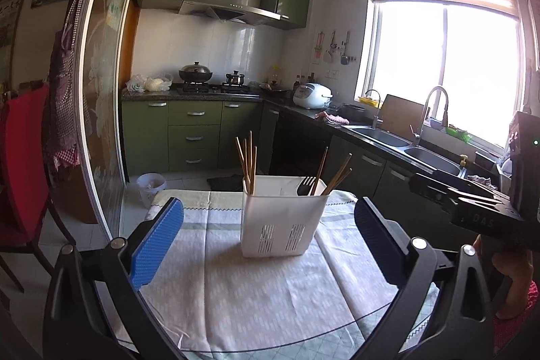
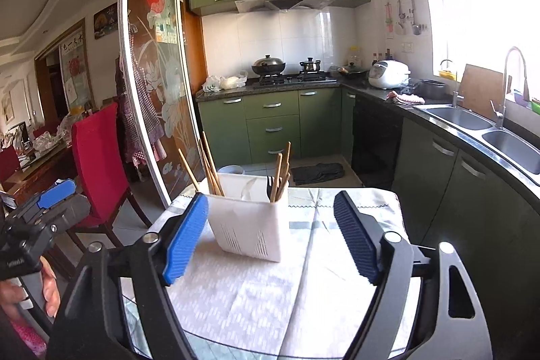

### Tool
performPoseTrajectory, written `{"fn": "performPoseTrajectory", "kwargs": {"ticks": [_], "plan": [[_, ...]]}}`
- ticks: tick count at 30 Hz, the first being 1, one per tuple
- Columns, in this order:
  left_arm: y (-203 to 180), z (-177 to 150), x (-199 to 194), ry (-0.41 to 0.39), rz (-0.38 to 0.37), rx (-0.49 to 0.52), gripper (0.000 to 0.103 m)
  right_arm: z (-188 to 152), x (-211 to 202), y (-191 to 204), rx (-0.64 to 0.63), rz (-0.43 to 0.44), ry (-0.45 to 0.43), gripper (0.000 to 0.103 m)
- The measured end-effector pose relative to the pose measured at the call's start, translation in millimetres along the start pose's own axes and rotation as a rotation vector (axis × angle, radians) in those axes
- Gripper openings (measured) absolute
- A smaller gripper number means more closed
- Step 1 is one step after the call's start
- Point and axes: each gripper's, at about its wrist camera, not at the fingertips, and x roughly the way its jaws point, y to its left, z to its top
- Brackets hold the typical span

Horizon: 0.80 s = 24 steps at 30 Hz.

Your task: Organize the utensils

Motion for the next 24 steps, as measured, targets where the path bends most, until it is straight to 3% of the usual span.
{"fn": "performPoseTrajectory", "kwargs": {"ticks": [4, 14, 24], "plan": [[-4.5, -23.5, -16.0, 0.019, 0.027, 0.037, 0.096, -36.1, -39.3, 0.8, 0.000, -0.006, -0.038, 0.098], [-16.6, -41.0, -60.8, -0.019, 0.021, 0.011, 0.096, -85.8, -127.0, 22.8, -0.016, -0.026, -0.154, 0.098], [-19.4, -53.8, -81.0, -0.015, 0.049, 0.037, 0.096, -91.6, -139.3, 12.6, 0.047, -0.054, -0.128, 0.098]]}}
